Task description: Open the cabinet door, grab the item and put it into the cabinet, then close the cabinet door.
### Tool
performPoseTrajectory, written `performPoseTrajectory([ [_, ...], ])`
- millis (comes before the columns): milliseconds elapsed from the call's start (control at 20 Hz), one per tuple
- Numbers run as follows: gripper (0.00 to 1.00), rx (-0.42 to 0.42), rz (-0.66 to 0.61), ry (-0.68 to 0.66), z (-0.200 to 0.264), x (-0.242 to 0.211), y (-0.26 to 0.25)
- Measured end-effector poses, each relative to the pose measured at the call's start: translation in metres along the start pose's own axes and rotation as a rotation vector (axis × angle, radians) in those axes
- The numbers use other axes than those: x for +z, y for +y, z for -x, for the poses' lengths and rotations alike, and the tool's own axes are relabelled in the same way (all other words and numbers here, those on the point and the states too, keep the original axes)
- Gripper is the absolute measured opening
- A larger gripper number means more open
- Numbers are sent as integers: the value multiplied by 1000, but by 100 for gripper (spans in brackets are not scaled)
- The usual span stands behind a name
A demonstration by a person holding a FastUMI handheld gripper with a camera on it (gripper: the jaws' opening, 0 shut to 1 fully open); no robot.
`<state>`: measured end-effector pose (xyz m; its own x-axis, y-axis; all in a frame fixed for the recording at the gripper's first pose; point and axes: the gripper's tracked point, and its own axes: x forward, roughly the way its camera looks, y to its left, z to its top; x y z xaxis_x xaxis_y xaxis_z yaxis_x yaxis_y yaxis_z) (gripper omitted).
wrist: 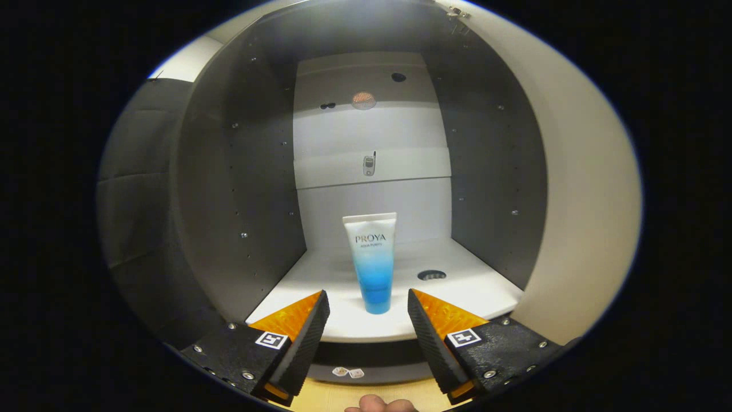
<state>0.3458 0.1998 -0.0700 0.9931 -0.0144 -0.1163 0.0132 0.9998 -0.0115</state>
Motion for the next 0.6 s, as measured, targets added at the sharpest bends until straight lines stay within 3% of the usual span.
performPoseTrajectory([
  [600, 87, 25, -17, 14, 193, -6, 10],
])
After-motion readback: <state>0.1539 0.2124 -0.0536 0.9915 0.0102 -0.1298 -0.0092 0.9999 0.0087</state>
